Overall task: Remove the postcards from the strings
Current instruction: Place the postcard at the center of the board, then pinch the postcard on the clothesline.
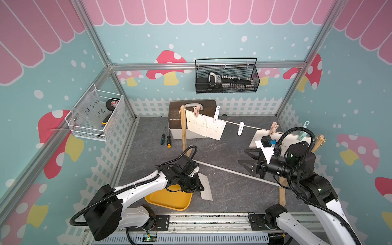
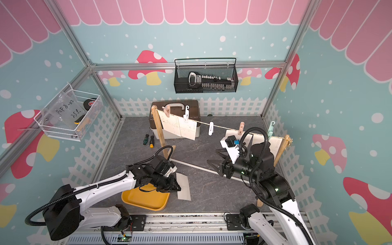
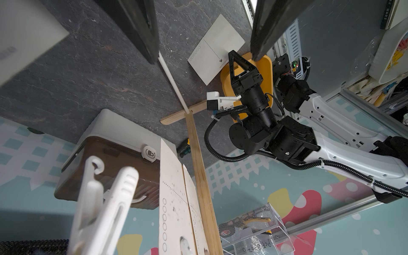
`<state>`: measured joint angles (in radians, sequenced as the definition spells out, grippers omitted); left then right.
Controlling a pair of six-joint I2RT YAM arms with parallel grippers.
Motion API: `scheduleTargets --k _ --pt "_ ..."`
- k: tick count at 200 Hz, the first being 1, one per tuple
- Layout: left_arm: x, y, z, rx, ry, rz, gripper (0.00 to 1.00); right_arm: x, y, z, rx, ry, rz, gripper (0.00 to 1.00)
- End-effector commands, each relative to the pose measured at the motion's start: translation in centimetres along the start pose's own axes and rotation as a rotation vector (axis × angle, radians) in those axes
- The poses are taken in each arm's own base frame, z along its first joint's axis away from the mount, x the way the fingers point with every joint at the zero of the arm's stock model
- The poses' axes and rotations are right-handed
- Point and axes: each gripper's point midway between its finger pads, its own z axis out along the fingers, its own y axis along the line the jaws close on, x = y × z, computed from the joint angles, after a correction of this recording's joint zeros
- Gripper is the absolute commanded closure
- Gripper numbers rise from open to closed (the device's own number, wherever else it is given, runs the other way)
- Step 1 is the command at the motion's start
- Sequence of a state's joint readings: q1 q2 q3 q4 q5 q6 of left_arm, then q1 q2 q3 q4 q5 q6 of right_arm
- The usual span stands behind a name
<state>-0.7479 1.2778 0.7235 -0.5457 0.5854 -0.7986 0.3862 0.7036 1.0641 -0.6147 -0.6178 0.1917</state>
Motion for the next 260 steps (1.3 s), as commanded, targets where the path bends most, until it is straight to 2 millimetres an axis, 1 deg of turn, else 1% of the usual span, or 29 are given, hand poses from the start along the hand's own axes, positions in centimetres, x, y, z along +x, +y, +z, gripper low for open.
scheduleTargets --k 1,14,27,54,76,92,101,110,141,163,174,193,209,232,246,260 --pt "-1.3 -0.5 -0.5 -0.023 -0.048 0.024 0.67 -1.3 0.9 -0.8 -0.015 -0.024 -0.040 0.35" --pt "-1.8 -0.7 -0.7 -0.027 -0.062 0.038 0.64 -1.5 1.0 -0.9 -0.017 -0.020 -0.038 0.34" --pt "-2.2 -1.0 -0.9 -0.037 -0.071 0.057 0.59 -1.7 1.2 -1.0 -0.024 -0.016 -0.038 0.34" --pt "-2.5 -1.0 -1.6 -0.075 -0.080 0.089 0.51 -2.3 1.7 -1.4 -0.033 -0.012 -0.044 0.34" --pt "-2.8 -1.1 -2.3 -0.107 -0.091 0.139 0.48 -2.7 2.0 -1.8 -0.033 -0.009 -0.054 0.33" --pt "-3.3 -2.2 -3.2 -0.099 -0.117 0.206 0.47 -3.7 2.4 -2.4 -0.033 -0.028 -0.075 0.33" --pt "-3.6 -3.3 -3.9 -0.082 -0.145 0.262 0.46 -4.7 2.6 -2.8 -0.026 -0.048 -0.089 0.33" --pt "-4.1 -4.7 -4.8 -0.060 -0.179 0.336 0.45 -6.0 2.8 -3.4 -0.012 -0.078 -0.106 0.33" --pt "-4.7 -11.2 -8.5 0.027 -0.327 0.681 0.41 -11.0 3.0 -4.6 0.030 -0.164 -0.161 0.34" --pt "-4.0 -15.4 -10.6 0.100 -0.434 0.909 0.38 -13.9 3.1 -5.1 0.056 -0.195 -0.211 0.34" --pt "-3.2 -17.4 -11.5 0.155 -0.485 1.018 0.36 -15.1 3.1 -5.3 0.066 -0.202 -0.232 0.34" --pt "-1.7 -20.5 -12.9 0.232 -0.583 1.184 0.27 -17.0 3.1 -5.9 0.098 -0.213 -0.278 0.33" --pt "-1.3 -22.8 -13.9 0.259 -0.665 1.275 0.22 -17.9 2.4 -6.1 0.150 -0.201 -0.311 0.33" --pt "-2.0 -25.6 -14.8 0.285 -0.714 1.310 0.21 -18.3 0.7 -6.3 0.251 -0.165 -0.343 0.32" --pt "-2.4 -26.9 -14.6 0.302 -0.697 1.322 0.20 -18.5 -0.2 -6.4 0.300 -0.149 -0.355 0.31" --pt "-2.9 -28.2 -13.9 0.312 -0.656 1.329 0.20 -18.5 -0.9 -6.6 0.345 -0.130 -0.363 0.29"
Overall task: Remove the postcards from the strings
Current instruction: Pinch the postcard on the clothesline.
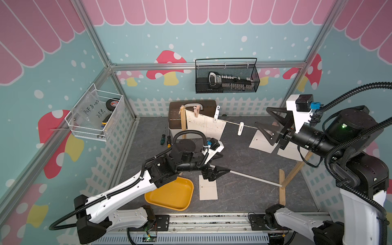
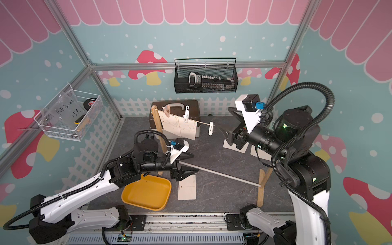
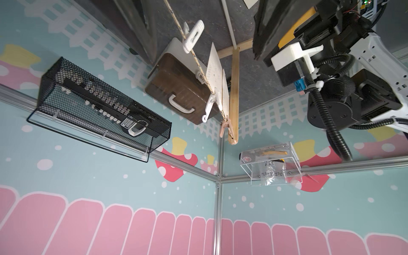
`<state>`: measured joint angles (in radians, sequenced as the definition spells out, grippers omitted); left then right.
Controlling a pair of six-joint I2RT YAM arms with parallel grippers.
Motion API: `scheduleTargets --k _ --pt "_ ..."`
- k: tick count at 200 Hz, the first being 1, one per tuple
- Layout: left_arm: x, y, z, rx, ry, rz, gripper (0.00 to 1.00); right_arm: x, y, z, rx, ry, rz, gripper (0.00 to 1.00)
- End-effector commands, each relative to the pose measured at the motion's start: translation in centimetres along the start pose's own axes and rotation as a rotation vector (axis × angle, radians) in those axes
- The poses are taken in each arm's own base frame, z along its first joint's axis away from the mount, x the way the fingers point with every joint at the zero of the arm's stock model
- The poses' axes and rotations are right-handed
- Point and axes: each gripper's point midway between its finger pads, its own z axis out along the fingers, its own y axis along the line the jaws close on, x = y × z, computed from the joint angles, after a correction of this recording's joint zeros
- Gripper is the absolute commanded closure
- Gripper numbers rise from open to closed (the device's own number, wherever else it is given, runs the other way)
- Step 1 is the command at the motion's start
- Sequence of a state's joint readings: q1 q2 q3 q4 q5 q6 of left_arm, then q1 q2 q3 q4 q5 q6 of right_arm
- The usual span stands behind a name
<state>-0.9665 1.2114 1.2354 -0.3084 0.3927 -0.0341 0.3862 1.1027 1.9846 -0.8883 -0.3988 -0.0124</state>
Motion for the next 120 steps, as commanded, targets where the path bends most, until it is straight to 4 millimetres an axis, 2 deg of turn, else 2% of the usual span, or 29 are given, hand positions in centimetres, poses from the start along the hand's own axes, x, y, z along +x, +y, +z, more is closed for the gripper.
scheduleTargets --k 1,23,52,83,120 --pt "-2.9 -0.1 1.5 0.028 -0.038 0.083 0.20 1.4 -1.6 -0.2 0.095 0.083 -0.060 0.29" --pt "-3.7 0.0 3.7 0.077 -0.007 0.086 0.20 1.6 -2.3 -0.3 0.129 0.111 -0.069 0.23" --pt "-4.5 0.3 5.9 0.106 -0.001 0.088 0.19 2.3 -3.1 -0.4 0.175 0.156 -0.055 0.20" --pt "-4.8 1.2 7.6 0.092 -0.021 0.098 0.19 2.8 -4.2 -0.1 0.220 0.185 -0.019 0.18" --pt "-4.8 2.1 8.7 0.067 -0.042 0.123 0.19 3.2 -4.3 1.5 0.160 0.207 0.074 0.15"
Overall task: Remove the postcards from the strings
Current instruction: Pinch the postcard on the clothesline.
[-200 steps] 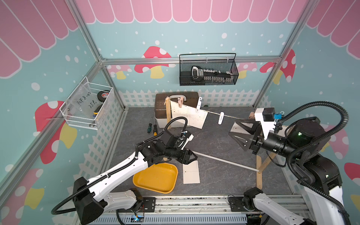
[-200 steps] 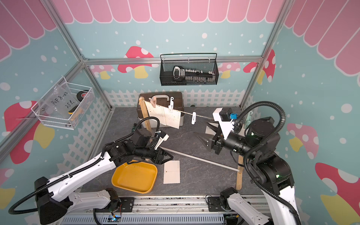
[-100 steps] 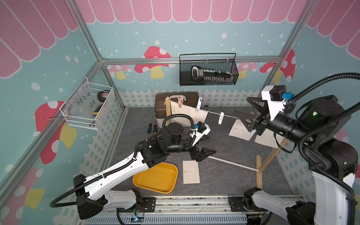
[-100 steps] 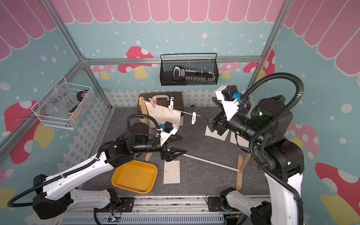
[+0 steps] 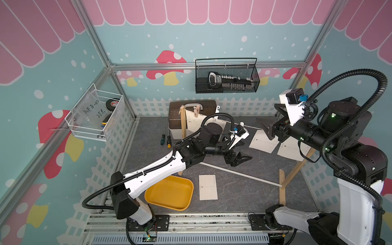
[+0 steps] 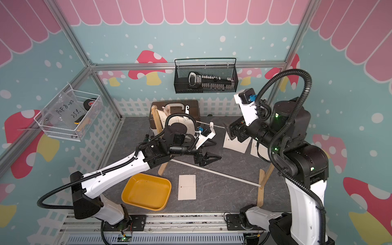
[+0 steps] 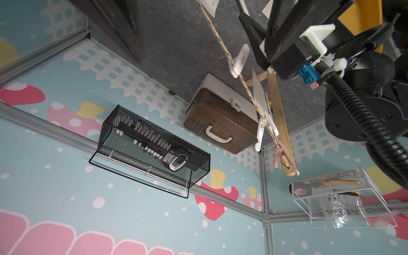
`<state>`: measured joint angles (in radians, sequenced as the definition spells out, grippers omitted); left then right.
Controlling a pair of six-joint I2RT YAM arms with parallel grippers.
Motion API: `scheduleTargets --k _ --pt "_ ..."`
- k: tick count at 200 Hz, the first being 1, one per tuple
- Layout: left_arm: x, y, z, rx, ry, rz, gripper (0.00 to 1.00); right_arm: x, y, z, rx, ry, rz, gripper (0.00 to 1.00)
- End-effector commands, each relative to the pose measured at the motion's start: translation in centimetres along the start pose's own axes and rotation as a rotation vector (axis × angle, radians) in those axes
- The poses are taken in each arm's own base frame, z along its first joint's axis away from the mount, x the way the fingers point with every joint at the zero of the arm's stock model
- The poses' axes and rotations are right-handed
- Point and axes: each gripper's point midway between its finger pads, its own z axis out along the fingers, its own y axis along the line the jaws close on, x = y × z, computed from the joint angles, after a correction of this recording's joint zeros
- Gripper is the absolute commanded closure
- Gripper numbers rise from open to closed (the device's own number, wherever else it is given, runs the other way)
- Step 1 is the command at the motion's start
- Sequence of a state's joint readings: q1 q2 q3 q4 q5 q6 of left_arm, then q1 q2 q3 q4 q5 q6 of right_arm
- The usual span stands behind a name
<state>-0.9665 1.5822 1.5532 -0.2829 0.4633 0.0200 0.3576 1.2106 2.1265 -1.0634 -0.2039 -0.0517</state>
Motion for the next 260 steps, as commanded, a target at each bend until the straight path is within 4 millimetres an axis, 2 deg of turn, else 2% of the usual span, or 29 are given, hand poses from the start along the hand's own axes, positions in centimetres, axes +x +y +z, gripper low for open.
scheduleTargets --k 1,15,28,43,86,121,140,191,216,246,260 --pt "-2.2 0.0 0.0 -0.005 -0.068 0.083 0.19 0.5 0.0 0.7 -0.039 0.040 0.063 0.15" --pt "-2.2 0.1 0.4 -0.002 -0.071 0.089 0.19 0.5 -0.3 1.2 -0.047 0.053 0.122 0.15" --pt "-2.1 0.1 0.7 0.003 -0.073 0.095 0.20 0.3 -1.0 0.8 -0.013 0.049 0.189 0.16" --pt "-2.0 0.3 1.1 0.004 -0.076 0.102 0.20 0.0 -0.8 0.3 -0.019 0.045 0.235 0.17" --pt "-1.8 0.8 2.2 0.007 -0.078 0.111 0.21 0.8 -2.0 -0.8 0.074 0.064 0.333 0.18" --pt "-1.9 1.3 2.8 -0.002 -0.079 0.131 0.25 -1.8 -3.8 -4.1 0.200 -0.082 0.500 0.20" --pt "-2.0 1.6 3.0 -0.016 -0.085 0.157 0.29 -2.0 -4.4 -5.6 0.247 -0.135 0.661 0.22" --pt "-2.6 1.8 3.2 -0.032 -0.116 0.266 0.45 -0.6 -3.1 -6.6 0.201 -0.134 1.053 0.22" --pt "-2.5 2.1 3.5 -0.041 -0.122 0.298 0.51 0.4 -2.1 -7.1 0.166 -0.121 1.213 0.26" --pt "-2.8 2.5 3.8 -0.063 -0.131 0.339 0.56 3.4 -0.4 -6.4 0.153 0.012 1.353 0.29" --pt "-2.9 2.9 4.0 -0.081 -0.133 0.356 0.57 4.2 0.2 -6.1 0.142 0.059 1.373 0.29"
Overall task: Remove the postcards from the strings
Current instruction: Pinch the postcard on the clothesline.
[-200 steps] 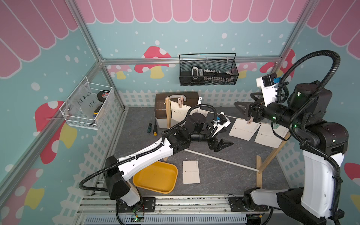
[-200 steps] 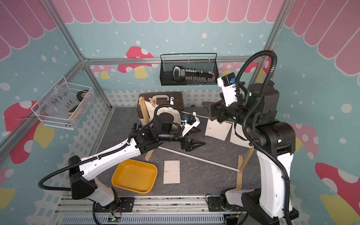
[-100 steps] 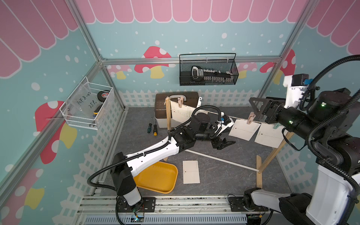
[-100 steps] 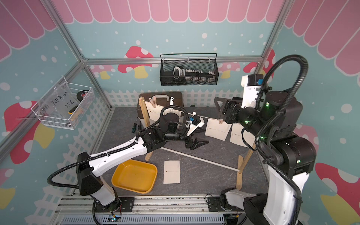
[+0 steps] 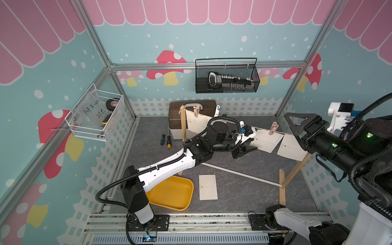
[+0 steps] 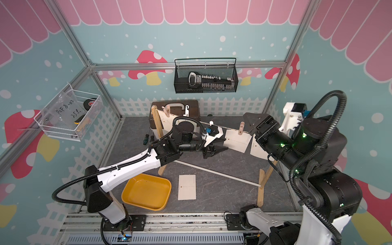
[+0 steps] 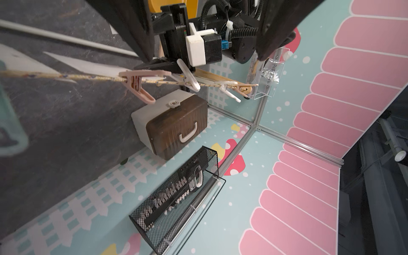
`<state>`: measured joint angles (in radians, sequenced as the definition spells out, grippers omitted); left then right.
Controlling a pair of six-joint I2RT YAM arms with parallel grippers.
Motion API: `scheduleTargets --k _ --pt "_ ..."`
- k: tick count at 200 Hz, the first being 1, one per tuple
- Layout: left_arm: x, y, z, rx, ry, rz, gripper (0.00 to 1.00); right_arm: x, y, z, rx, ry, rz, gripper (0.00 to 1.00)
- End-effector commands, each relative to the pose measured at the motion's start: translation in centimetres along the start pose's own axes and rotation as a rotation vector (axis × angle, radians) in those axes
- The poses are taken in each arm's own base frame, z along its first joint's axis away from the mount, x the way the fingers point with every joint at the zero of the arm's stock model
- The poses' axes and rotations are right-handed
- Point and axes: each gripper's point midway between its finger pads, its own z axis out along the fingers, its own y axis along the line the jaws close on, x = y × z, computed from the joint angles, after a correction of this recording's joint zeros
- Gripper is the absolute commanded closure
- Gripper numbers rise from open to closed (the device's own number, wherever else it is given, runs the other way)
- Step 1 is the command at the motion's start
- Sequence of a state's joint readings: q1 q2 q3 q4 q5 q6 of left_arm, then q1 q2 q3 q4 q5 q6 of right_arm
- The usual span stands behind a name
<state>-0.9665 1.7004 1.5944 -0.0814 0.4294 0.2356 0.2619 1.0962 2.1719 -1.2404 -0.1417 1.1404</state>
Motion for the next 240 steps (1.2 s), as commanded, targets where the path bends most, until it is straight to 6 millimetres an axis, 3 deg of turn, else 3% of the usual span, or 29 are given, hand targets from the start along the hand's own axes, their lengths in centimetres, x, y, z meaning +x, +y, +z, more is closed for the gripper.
scheduleTargets --k 1,77,169,206,240 --pt "-0.7 0.9 0.8 -0.036 -0.021 0.090 0.57 2.2 -1.5 0.4 0.053 0.101 0.151 0.29" --pt "-1.9 2.6 1.6 -0.107 -0.043 0.162 0.41 2.5 -1.7 0.2 0.081 0.129 0.126 0.30" --pt "-1.6 4.4 -0.2 -0.262 -0.084 0.156 0.30 2.5 -1.7 0.5 0.072 0.128 0.115 0.30" --pt "-1.3 3.2 1.0 -0.162 -0.063 0.149 0.32 2.6 -1.7 0.6 0.066 0.128 0.117 0.30" --pt "-1.7 2.2 1.8 -0.085 -0.075 0.160 0.48 2.6 -2.2 0.5 0.081 0.117 0.132 0.31"
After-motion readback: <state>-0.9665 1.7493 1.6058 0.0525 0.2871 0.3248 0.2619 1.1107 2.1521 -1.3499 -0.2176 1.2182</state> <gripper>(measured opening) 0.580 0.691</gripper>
